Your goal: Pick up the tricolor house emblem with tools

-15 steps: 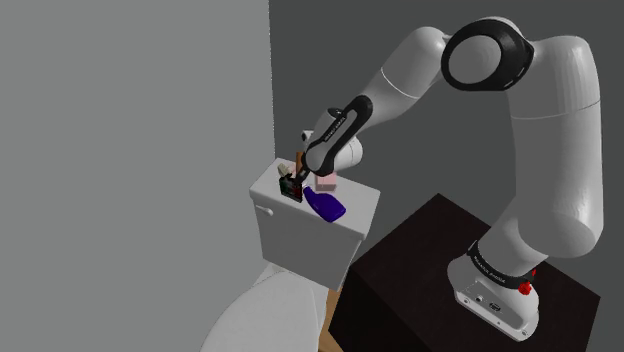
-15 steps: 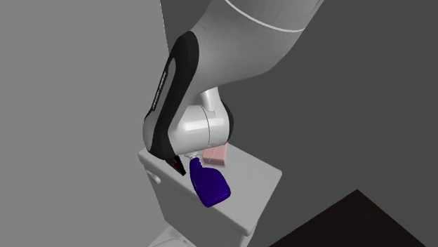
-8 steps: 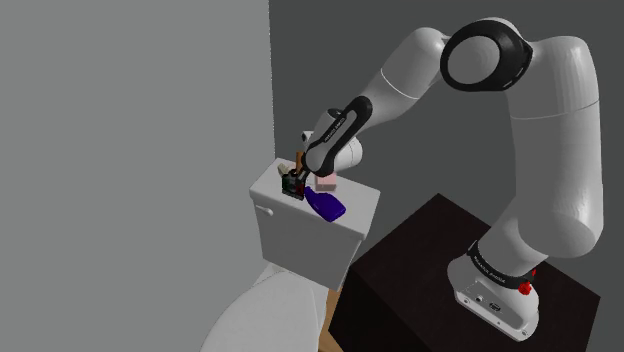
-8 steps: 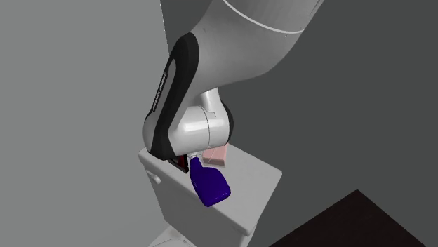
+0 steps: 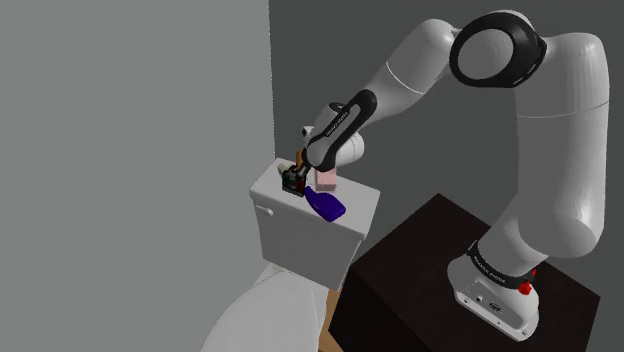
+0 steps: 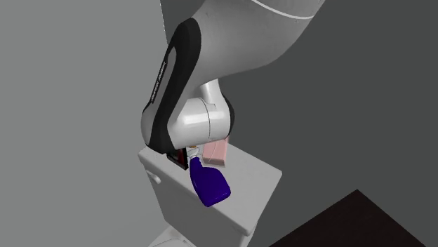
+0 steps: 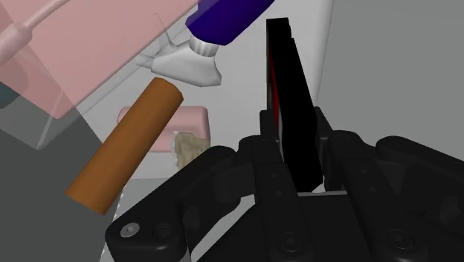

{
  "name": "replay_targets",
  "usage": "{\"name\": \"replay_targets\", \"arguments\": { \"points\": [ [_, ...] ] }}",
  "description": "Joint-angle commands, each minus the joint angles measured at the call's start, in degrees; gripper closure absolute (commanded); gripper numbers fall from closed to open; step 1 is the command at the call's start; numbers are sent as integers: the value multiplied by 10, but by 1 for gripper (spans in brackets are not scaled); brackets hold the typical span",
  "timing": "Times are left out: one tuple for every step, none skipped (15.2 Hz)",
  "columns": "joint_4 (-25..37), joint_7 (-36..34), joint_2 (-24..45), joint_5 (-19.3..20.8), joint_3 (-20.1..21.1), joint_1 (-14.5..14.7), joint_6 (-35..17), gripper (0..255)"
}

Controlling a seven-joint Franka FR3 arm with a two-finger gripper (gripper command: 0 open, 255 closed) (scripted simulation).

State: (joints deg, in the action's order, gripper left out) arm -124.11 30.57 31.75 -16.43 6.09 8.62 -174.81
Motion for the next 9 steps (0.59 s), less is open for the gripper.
{"name": "replay_targets", "arguments": {
  "points": [
    [-3, -4, -16, 1, -5, 5, 13, 255],
    [-5, -6, -23, 2, -7, 7, 18, 255],
    [-7, -8, -31, 3, -9, 8, 24, 255],
    [-9, -10, -38, 4, -12, 10, 30, 255],
    [-10, -12, -46, 5, -14, 12, 35, 255],
    [-12, -14, -53, 6, -16, 14, 41, 255],
    [-13, -16, -60, 8, -18, 15, 47, 255],
    [-14, -18, -67, 9, -20, 17, 53, 255],
    [-15, -20, -74, 11, -22, 19, 59, 255]
  ]
}}
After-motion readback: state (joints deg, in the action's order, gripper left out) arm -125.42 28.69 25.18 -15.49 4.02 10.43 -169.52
